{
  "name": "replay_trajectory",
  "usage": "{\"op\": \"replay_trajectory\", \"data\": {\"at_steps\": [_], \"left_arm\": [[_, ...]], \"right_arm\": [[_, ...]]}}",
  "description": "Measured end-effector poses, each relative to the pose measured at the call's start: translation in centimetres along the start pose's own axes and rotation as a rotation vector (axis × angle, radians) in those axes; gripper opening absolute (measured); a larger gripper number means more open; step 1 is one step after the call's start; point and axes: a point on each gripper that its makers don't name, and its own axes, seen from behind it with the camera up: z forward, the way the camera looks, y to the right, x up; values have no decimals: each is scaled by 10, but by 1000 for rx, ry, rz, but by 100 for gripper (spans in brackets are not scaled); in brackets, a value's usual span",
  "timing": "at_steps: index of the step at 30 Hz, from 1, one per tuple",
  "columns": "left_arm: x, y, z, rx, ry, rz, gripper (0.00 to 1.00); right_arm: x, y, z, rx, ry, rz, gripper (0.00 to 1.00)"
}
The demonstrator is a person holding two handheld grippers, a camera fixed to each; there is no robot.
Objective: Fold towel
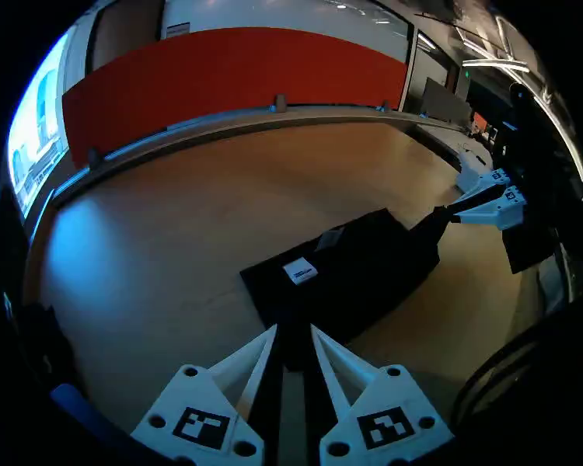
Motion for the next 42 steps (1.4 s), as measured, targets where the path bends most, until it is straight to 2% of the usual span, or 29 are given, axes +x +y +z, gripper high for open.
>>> {"op": "replay_trajectory", "data": {"at_steps": [8, 20, 30, 39, 42], "left_arm": [[-1, -2, 9, -2, -7, -10, 14], [-6, -17, 42, 34, -23, -18, 14], [-8, -24, 63, 50, -41, -17, 16], [-4, -35, 77, 76, -41, -22, 17], [-1, -38, 78, 85, -36, -23, 21]], "right_arm": [[-3, 4, 7, -1, -12, 2, 18], [-15, 12, 36, -7, -57, 20, 18], [-17, 22, 55, -36, -70, 40, 19], [-13, 30, 68, -59, -68, 59, 22], [-13, 30, 70, -63, -69, 58, 24]]}}
